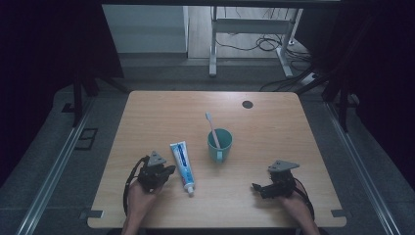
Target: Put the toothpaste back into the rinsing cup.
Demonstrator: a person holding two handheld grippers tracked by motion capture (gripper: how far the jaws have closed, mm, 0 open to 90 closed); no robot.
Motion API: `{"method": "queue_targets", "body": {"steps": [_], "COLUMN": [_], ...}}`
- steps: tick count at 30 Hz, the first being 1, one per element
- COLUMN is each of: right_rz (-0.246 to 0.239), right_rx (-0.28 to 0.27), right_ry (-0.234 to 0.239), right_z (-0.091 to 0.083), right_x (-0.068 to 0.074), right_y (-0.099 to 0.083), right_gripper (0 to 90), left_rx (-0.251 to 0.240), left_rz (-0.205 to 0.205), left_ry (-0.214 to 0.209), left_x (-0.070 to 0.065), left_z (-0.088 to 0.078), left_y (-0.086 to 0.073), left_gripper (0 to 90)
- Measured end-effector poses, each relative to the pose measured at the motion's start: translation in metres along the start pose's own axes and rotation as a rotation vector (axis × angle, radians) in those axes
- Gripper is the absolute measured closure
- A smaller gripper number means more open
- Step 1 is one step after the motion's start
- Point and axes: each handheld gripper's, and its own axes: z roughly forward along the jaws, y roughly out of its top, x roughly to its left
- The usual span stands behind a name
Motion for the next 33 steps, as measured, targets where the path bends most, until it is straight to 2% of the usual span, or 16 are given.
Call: {"method": "queue_targets", "body": {"steps": [4, 9, 13, 20, 27, 33], "right_rz": [0.000, 0.002, 0.003, 0.003, 0.003, 0.003], "right_rx": [0.000, 0.000, 0.000, -0.001, 0.000, -0.001], "right_ry": [-0.001, -0.002, -0.002, -0.002, -0.002, -0.003], "right_z": [0.000, 0.000, 0.000, 0.000, 0.000, 0.000], "right_x": [0.000, 0.000, 0.000, 0.000, 0.000, 0.000], "right_y": [0.000, 0.000, 0.000, 0.000, 0.000, 0.000], "right_gripper": [2.7, 2.8, 2.9, 2.9, 2.9, 2.9], "left_rx": [0.004, 0.026, 0.038, 0.062, 0.108, 0.127], "left_rz": [0.018, 0.058, 0.071, 0.091, 0.111, 0.108], "left_ry": [-0.022, -0.054, -0.063, -0.077, -0.086, -0.085], "left_x": [-0.006, -0.018, -0.022, -0.029, -0.037, -0.038], "left_z": [0.005, 0.018, 0.024, 0.034, 0.047, 0.048], "left_y": [0.007, 0.019, 0.023, 0.028, 0.030, 0.028], "left_gripper": [89.6, 89.6, 89.6, 89.5, 89.6, 89.6]}}
